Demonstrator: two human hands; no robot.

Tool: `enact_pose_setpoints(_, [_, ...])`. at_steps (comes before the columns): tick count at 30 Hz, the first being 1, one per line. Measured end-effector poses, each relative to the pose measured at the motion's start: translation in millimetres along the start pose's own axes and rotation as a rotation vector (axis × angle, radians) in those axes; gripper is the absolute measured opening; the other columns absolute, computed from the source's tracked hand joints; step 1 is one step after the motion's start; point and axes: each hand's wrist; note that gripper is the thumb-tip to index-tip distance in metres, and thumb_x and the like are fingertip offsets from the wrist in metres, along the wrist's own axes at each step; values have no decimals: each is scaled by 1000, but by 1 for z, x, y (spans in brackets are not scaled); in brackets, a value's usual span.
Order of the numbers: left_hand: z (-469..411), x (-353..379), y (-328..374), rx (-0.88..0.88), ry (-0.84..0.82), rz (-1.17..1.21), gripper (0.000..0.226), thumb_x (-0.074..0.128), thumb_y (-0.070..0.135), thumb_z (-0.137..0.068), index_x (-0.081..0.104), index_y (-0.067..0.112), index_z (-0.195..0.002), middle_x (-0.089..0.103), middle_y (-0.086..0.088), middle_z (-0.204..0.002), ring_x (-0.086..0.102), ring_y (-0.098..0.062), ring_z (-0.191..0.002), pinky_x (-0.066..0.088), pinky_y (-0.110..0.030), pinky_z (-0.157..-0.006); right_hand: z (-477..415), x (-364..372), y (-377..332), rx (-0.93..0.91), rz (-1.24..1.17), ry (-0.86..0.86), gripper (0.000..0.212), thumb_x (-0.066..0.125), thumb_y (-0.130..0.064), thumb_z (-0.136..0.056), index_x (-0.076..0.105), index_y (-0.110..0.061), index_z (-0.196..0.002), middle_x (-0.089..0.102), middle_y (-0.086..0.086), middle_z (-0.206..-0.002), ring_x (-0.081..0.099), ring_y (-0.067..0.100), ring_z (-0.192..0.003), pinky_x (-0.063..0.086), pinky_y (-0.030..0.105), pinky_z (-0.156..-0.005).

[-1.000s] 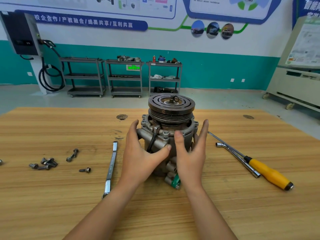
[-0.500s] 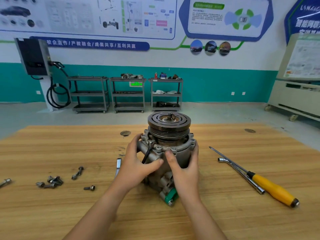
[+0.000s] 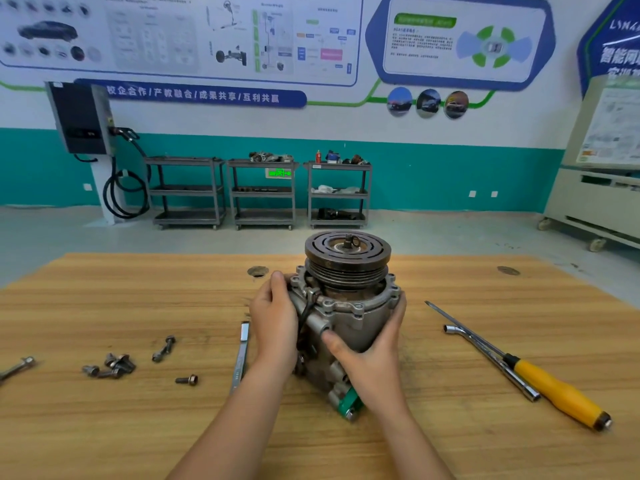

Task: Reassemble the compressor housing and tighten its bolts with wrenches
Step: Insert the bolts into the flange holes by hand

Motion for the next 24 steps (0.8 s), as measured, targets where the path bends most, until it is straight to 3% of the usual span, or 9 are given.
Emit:
enact_pose_setpoints(4, [-18, -4, 2, 85, -132, -175, 34, 39, 29, -98, 55, 14, -72, 54, -2, -68, 51, -7, -63, 40, -22, -58, 0, -1, -1, 8, -12, -31, 121, 76, -60, -43, -21, -64, -117, 6, -14, -153, 12, 7, -142, 17, 27, -113])
enact_pose_setpoints(7, [-29, -16, 8, 336, -289, -389, 33, 40, 24, -98, 52, 17, -68, 49, 2, -64, 42, 1, -54, 34, -16, -53, -2, -3, -2, 17, -34, -41, 123, 76, -60, -41, -22, -66, -116, 3, -14, -155, 11, 5, -142, 15, 26, -113])
enact_pose_setpoints(10, [-35, -34, 13, 496, -476, -546, 27, 40, 16, -98, 57, 26, -80, 57, 5, -74, 49, 4, -65, 36, -13, -59, -3, -5, -5, 21, -44, -54, 125, 76, -65, -36, -22, -70, -114, 3, -15, -155, 12, 5, -141, 16, 31, -115])
enact_pose_setpoints(14, [-51, -52, 31, 505, -780, -811, 25, 43, 13, -97, 53, 25, -116, 55, 18, -104, 50, 8, -94, 38, -2, -77, -4, -4, -5, 23, -37, -69, 127, 75, -72, -32, -23, -72, -112, 0, -19, -154, 10, 5, -141, 15, 31, -114])
enact_pose_setpoints(16, [-56, -55, 39, 522, -859, -896, 27, 44, 15, -97, 48, 30, -119, 49, 25, -105, 46, 8, -98, 35, 2, -80, -5, -3, -5, 23, -42, -63, 128, 74, -76, -30, -23, -70, -113, 0, -19, -153, 10, 6, -142, 14, 34, -116])
enact_pose_setpoints(18, [-52, -52, 39, 557, -807, -870, 23, 43, 17, -98, 51, 29, -115, 52, 23, -101, 47, 7, -95, 35, 1, -78, -6, -1, -4, 18, -45, -53, 128, 74, -74, -30, -22, -69, -114, 1, -20, -150, 9, 7, -142, 14, 36, -117])
enact_pose_setpoints(20, [-42, -45, 30, 514, -668, -709, 19, 42, 17, -98, 57, 27, -103, 59, 15, -98, 54, -3, -93, 41, -9, -80, -6, 0, -4, 15, -45, -42, 128, 76, -73, -30, -22, -68, -114, 3, -22, -146, 8, 6, -142, 13, 34, -116])
enact_pose_setpoints(22, [-31, -38, 16, 308, -536, -440, 22, 43, 13, -97, 60, 26, -94, 63, 5, -97, 58, -13, -97, 47, -26, -85, -6, 1, -3, 12, -43, -37, 128, 77, -71, -32, -21, -70, -114, 3, -21, -148, 8, 6, -142, 14, 31, -114])
enact_pose_setpoints(24, [-20, -35, 6, 91, -479, -189, 26, 43, 9, -96, 63, 26, -95, 66, 3, -98, 60, -16, -100, 50, -33, -87, -6, 2, -3, 5, -40, -26, 128, 81, -68, -36, -21, -71, -113, 2, -18, -152, 10, 6, -142, 15, 31, -114])
Point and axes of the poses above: each hand's wrist, its own z-axis away from the middle knuckle, its own x-axis out of the palm, y = z × x
